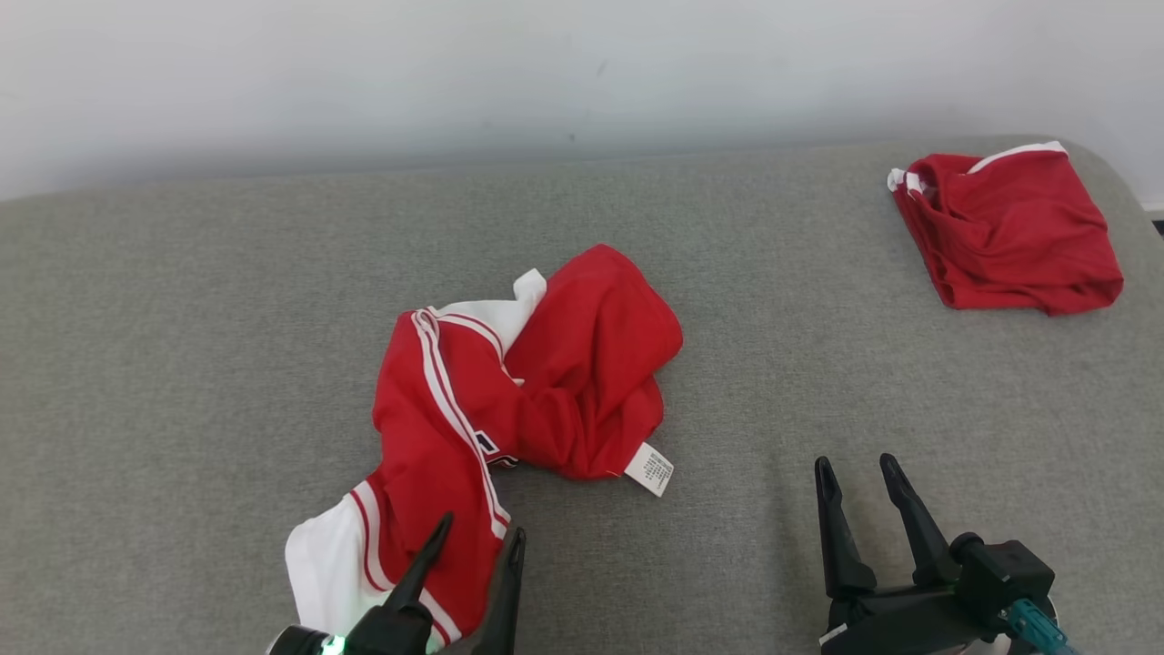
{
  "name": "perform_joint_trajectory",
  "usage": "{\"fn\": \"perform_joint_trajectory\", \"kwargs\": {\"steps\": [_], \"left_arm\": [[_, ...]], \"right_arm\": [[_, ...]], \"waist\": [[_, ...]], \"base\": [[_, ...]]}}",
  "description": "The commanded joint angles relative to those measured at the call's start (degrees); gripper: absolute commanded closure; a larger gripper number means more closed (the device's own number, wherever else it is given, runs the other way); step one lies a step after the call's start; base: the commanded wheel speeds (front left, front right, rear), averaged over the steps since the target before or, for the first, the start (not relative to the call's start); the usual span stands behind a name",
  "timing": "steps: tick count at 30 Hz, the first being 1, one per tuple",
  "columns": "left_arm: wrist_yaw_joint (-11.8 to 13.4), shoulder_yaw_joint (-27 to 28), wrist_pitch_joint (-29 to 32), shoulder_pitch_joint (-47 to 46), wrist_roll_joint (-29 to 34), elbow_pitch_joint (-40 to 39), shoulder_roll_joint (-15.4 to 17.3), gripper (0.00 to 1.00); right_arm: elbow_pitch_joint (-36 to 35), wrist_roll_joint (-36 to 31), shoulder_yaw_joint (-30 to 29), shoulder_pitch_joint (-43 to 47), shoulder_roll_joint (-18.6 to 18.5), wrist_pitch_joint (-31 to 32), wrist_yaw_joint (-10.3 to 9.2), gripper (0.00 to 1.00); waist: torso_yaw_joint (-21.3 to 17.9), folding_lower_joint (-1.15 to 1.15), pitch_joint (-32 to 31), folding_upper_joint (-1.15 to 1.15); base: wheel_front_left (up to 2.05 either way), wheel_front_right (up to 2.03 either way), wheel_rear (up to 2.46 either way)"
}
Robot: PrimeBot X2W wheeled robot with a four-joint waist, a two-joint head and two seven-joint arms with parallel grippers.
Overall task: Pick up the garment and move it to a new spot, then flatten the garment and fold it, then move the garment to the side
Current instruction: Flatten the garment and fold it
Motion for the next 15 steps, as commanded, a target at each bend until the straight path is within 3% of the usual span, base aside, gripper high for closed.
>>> {"fn": "perform_joint_trajectory", "kwargs": {"steps": [1, 7, 8, 10, 15], "left_arm": [[0.4, 0.0, 0.2, -1.3, 0.6, 1.6, 0.5, 0.00], [0.1, 0.0, 0.0, -4.5, 1.0, 7.8, 1.2, 0.00], [0.0, -0.1, 0.1, -5.0, 0.9, 8.9, 1.3, 0.13], [-0.3, -0.1, -0.5, -6.6, 0.7, 10.1, 1.1, 0.97], [-1.1, -1.5, -0.8, -9.6, 0.9, 11.9, 0.6, 1.00]], "right_arm": [[-0.2, 0.3, 0.1, -0.7, 0.1, 0.0, -0.17, 0.00], [-0.1, 0.5, 0.4, -1.5, 0.1, 0.0, -0.17, 0.00], [-0.1, 0.6, 0.4, -1.6, 0.1, 0.0, -0.17, 0.00], [-0.2, 0.6, 0.3, -1.8, 0.1, 0.0, -0.17, 0.00], [0.0, 0.8, 0.1, -1.7, 0.1, 0.0, -0.17, 0.00]], "waist": [[-0.9, 0.00, 0.9, 0.00], [-2.7, 0.00, 1.8, 0.00], [-3.0, 0.00, 1.9, 0.00], [-3.6, 0.00, 2.0, 0.00], [-4.3, 0.00, 1.6, 0.00]], "base": [[0.00, 0.00, 0.00], [0.00, 0.00, 0.00], [0.00, 0.00, 0.00], [0.00, 0.00, 0.00], [0.00, 0.00, 0.00]]}}
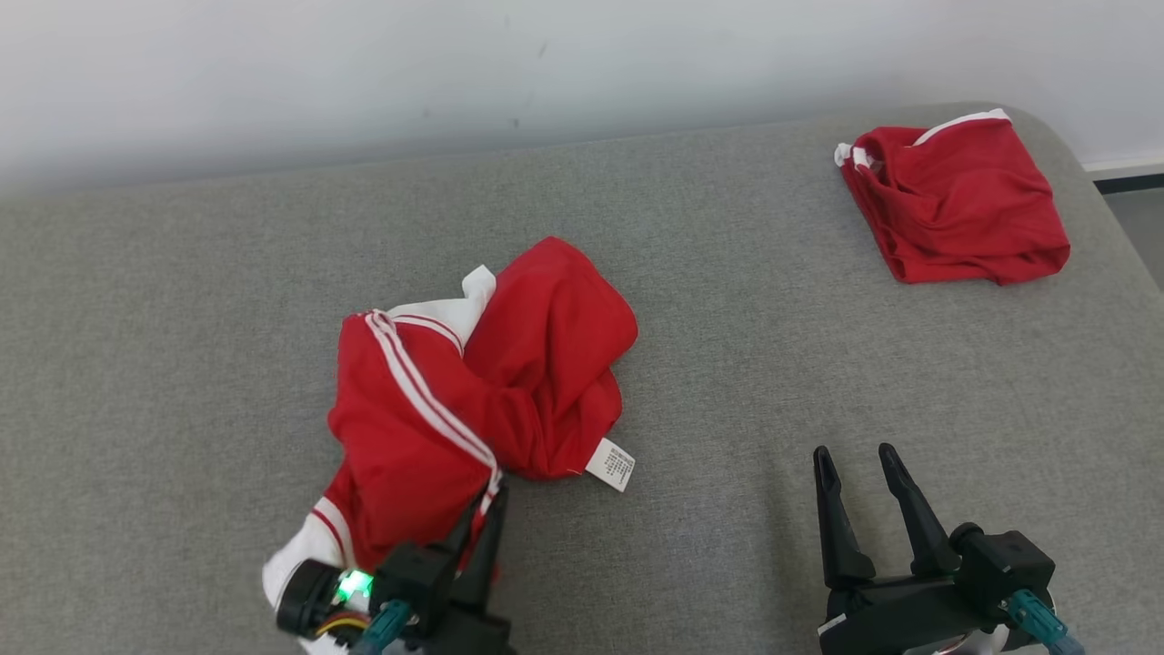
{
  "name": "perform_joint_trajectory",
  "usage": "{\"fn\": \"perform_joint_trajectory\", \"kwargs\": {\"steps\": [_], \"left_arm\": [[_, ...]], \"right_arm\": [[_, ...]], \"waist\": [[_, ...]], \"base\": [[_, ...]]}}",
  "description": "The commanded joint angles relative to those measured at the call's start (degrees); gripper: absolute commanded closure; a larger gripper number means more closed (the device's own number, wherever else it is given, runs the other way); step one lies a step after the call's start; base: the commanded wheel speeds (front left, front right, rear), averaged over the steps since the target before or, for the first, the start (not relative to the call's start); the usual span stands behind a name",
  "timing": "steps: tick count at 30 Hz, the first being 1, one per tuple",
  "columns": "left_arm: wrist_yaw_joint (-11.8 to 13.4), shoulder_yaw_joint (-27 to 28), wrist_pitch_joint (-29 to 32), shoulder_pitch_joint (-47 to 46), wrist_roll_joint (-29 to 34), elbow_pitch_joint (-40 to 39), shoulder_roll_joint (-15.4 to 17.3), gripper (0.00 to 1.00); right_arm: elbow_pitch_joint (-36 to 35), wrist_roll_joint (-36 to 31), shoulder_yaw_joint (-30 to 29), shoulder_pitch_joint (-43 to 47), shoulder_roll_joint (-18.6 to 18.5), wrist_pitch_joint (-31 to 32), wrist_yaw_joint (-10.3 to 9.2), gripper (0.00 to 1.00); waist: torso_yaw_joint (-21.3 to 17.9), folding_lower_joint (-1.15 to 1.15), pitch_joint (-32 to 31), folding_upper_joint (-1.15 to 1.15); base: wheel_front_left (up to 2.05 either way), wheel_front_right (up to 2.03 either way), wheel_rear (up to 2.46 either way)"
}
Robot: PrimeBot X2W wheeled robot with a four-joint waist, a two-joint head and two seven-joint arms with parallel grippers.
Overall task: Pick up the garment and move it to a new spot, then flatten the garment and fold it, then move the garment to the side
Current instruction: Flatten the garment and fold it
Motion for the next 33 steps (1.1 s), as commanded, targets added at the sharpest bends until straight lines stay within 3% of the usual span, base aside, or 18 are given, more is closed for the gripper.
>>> {"fn": "perform_joint_trajectory", "kwargs": {"steps": [1, 10, 18, 26, 33], "left_arm": [[-0.4, -0.5, -0.4, -1.2, 0.1, 0.3, -0.4, 1.00], [-2.3, -6.1, -0.3, -11.2, -5.2, -5.7, -2.8, 1.00], [1.3, -6.7, 0.4, -12.8, -10.6, -15.2, -2.8, 1.00], [6.0, 1.6, -0.9, -2.5, -14.2, -14.7, 3.2, 1.00], [7.4, 10.3, -3.3, 3.9, -17.8, -9.4, 6.2, 1.00]], "right_arm": [[0.0, 0.3, -0.1, -0.3, 0.1, 0.0, -0.17, 0.00], [0.5, 0.8, -0.7, 0.7, 0.1, 0.0, -0.17, 0.00], [0.5, 0.1, -2.5, 2.4, 0.1, 0.0, -0.17, 0.00], [0.9, -0.6, -1.7, 1.8, 0.1, 0.0, -0.17, 0.00], [1.0, -1.4, -1.6, 2.1, 0.1, 0.0, -0.17, 0.00]], "waist": [[-0.4, -0.01, -0.3, -0.01], [-0.9, -0.01, -2.1, -0.01], [1.9, -0.01, -3.3, -0.01], [4.5, -0.01, -3.8, -0.01], [5.1, -0.01, -3.3, -0.01]], "base": [[0.00, 0.00, 0.00], [0.00, 0.00, 0.00], [0.00, 0.00, 0.00], [0.00, 0.00, 0.00], [0.00, 0.00, 0.00]]}}
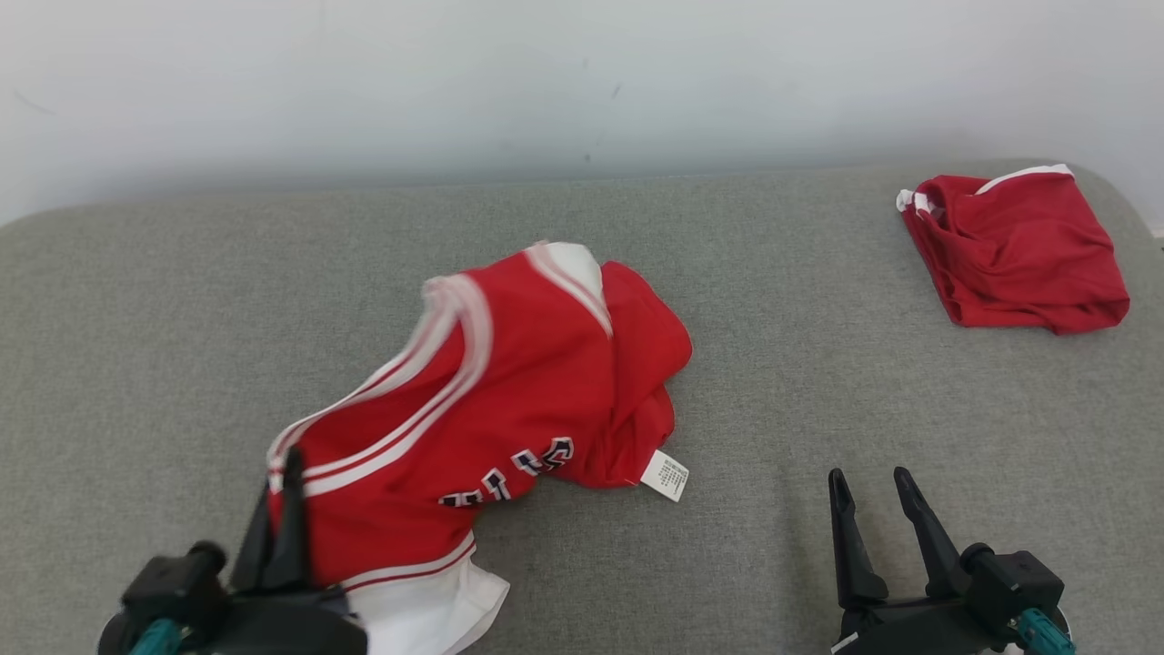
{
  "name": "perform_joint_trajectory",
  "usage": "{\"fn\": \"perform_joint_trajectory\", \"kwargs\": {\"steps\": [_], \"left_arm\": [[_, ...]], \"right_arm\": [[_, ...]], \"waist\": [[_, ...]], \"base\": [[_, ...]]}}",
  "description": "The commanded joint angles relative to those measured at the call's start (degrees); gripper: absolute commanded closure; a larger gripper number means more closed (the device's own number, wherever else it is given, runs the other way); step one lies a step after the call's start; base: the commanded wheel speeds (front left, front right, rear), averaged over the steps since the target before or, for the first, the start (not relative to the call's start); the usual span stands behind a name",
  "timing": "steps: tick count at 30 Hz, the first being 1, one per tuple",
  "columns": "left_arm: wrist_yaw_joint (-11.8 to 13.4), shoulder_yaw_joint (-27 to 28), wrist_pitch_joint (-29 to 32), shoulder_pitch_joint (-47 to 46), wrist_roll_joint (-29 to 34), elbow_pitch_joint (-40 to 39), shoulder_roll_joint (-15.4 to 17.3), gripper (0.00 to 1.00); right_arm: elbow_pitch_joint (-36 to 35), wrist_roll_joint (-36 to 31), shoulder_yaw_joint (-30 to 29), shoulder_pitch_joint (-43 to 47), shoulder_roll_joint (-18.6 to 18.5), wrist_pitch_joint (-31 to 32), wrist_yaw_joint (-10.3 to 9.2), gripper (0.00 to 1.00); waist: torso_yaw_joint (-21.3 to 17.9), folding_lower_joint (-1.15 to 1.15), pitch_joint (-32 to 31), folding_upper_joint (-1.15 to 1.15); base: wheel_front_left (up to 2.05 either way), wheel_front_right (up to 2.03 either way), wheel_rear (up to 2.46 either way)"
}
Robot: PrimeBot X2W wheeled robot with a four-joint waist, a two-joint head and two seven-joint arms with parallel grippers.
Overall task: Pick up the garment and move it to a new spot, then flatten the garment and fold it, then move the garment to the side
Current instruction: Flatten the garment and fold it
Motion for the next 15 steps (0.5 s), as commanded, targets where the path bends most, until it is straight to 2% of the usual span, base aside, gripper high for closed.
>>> {"fn": "perform_joint_trajectory", "kwargs": {"steps": [1, 6, 15], "left_arm": [[0.1, 1.5, -0.5, 1.3, -0.8, 1.2, 0.4, 1.00], [-0.3, 6.4, -0.9, 2.0, -1.2, 3.2, -0.5, 1.00], [-4.1, 13.3, -0.8, 0.3, 4.5, 7.9, -3.1, 1.00]], "right_arm": [[0.2, -0.7, 0.0, 0.3, 0.1, 0.0, -0.17, 0.00], [0.3, -1.1, -0.2, 0.1, 0.1, 0.0, -0.17, 0.00], [0.5, -1.8, 0.5, -0.4, 0.1, 0.0, -0.17, 0.00]], "waist": [[0.2, 0.00, 0.2, 0.00], [0.5, 0.00, 0.7, 0.00], [0.6, 0.00, 0.7, 0.00]], "base": [[0.00, 0.00, 0.00], [0.00, 0.00, 0.00], [0.00, 0.00, 0.00]]}}
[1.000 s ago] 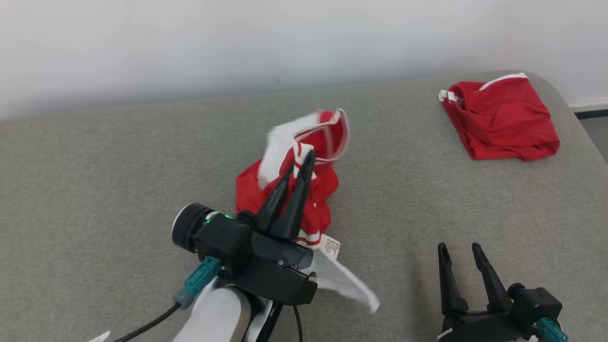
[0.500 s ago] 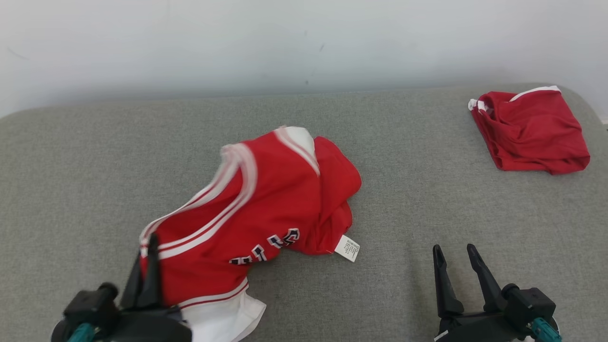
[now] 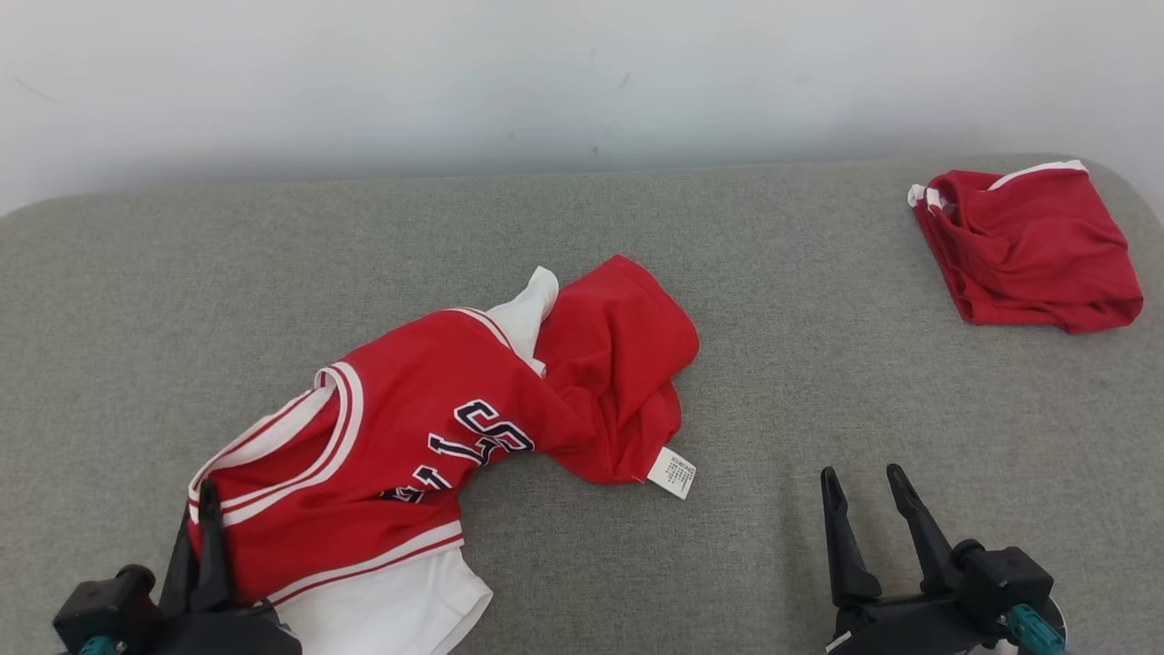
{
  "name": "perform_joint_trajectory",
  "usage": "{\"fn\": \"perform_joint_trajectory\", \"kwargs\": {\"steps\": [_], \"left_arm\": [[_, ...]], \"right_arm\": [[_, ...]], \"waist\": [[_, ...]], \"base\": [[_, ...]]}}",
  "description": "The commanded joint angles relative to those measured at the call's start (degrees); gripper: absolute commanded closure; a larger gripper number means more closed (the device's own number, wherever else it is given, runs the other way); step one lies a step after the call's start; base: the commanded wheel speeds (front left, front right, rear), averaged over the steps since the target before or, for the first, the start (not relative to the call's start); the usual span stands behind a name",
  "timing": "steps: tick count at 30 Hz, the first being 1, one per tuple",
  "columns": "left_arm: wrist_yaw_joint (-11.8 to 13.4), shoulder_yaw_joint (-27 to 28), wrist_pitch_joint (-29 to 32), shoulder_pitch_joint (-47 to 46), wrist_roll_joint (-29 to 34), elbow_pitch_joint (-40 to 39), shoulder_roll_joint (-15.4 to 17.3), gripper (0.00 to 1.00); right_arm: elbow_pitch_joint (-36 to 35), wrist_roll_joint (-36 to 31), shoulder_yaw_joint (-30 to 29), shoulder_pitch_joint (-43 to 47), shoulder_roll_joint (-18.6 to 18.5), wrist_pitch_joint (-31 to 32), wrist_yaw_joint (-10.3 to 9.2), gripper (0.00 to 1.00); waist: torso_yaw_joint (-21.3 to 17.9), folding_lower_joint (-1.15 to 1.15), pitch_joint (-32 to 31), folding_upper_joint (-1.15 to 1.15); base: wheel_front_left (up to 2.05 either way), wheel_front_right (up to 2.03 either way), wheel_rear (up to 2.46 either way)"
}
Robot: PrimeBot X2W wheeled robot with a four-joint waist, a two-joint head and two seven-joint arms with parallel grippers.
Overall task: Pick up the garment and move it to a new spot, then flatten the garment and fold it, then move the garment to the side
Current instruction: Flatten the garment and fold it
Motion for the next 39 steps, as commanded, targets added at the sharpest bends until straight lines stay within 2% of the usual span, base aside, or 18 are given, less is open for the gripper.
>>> {"fn": "perform_joint_trajectory", "kwargs": {"steps": [1, 3, 4, 5, 6, 12, 16, 22, 29, 34, 39], "left_arm": [[-0.3, 0.4, -0.1, -0.4, 0.9, 0.4, -0.1, 1.00], [-0.7, 1.6, -0.1, -0.7, 2.3, 2.0, -0.4, 1.00], [-0.8, 2.0, -0.1, -0.9, 2.8, 2.6, -0.7, 0.95], [-1.1, 2.4, -0.1, -1.0, 3.5, 3.0, -0.8, 0.69], [-1.4, 2.7, -0.1, -1.1, 4.2, 3.5, -0.9, 0.00], [-3.0, 4.9, -0.2, -0.3, 7.5, 1.2, -2.7, 0.00], [-4.2, 5.6, -0.1, 1.8, 10.0, -4.4, -4.2, 0.00], [-4.7, 5.3, -0.2, 5.7, 12.9, -12.2, -5.6, 0.00], [-5.2, -0.7, -0.2, 9.5, 13.7, -12.6, -5.9, 0.00], [-3.3, -5.1, -0.2, 10.5, 11.9, -11.8, -5.9, 0.00], [-2.5, -6.8, -0.2, 10.1, 10.8, -10.9, -5.9, 0.00]], "right_arm": [[0.2, -0.1, 0.2, 0.2, 0.1, 0.0, -0.17, 0.00], [0.2, -0.2, 0.1, 0.3, 0.1, 0.0, -0.17, 0.00], [0.2, -0.2, 0.1, 0.4, 0.1, 0.0, -0.17, 0.00], [0.3, -0.2, 0.0, 0.5, 0.1, 0.0, -0.17, 0.00], [0.3, -0.2, 0.0, 0.5, 0.1, 0.0, -0.17, 0.00], [0.8, -0.2, 0.4, 0.2, 0.1, 0.0, -0.17, 0.00], [1.3, -0.4, 0.9, -0.5, 0.1, 0.0, -0.17, 0.00], [3.2, -0.6, 2.2, -2.1, 0.1, 0.0, -0.17, 0.00], [7.8, -1.1, 5.0, -6.1, 0.1, 0.0, -0.17, 0.00], [13.4, -1.3, 6.0, -10.5, 0.1, 0.0, -0.17, 0.00], [19.4, -1.8, 6.6, -13.6, 0.1, 0.0, -0.17, 0.00]], "waist": [[0.1, 0.00, -0.1, 0.00], [0.2, 0.00, -0.1, 0.00], [0.3, 0.00, -0.2, 0.00], [0.5, 0.00, -0.3, 0.00], [0.6, 0.00, -0.3, 0.00], [2.0, 0.00, -0.5, 0.00], [3.0, 0.00, -0.8, 0.00], [4.4, 0.00, -1.1, 0.00], [6.8, 0.00, -0.6, 0.00], [8.5, 0.00, -0.2, 0.00], [9.8, 0.00, 0.0, 0.00]], "base": [[0.00, 0.00, 0.00], [0.00, 0.00, 0.00], [0.00, 0.00, 0.00], [0.00, 0.00, 0.00], [0.00, 0.00, 0.00], [0.00, 0.00, 0.00], [0.00, 0.00, 0.00], [0.00, 0.00, 0.00], [0.00, 0.00, 0.00], [0.00, 0.00, 0.00], [0.00, 0.00, 0.00]]}}
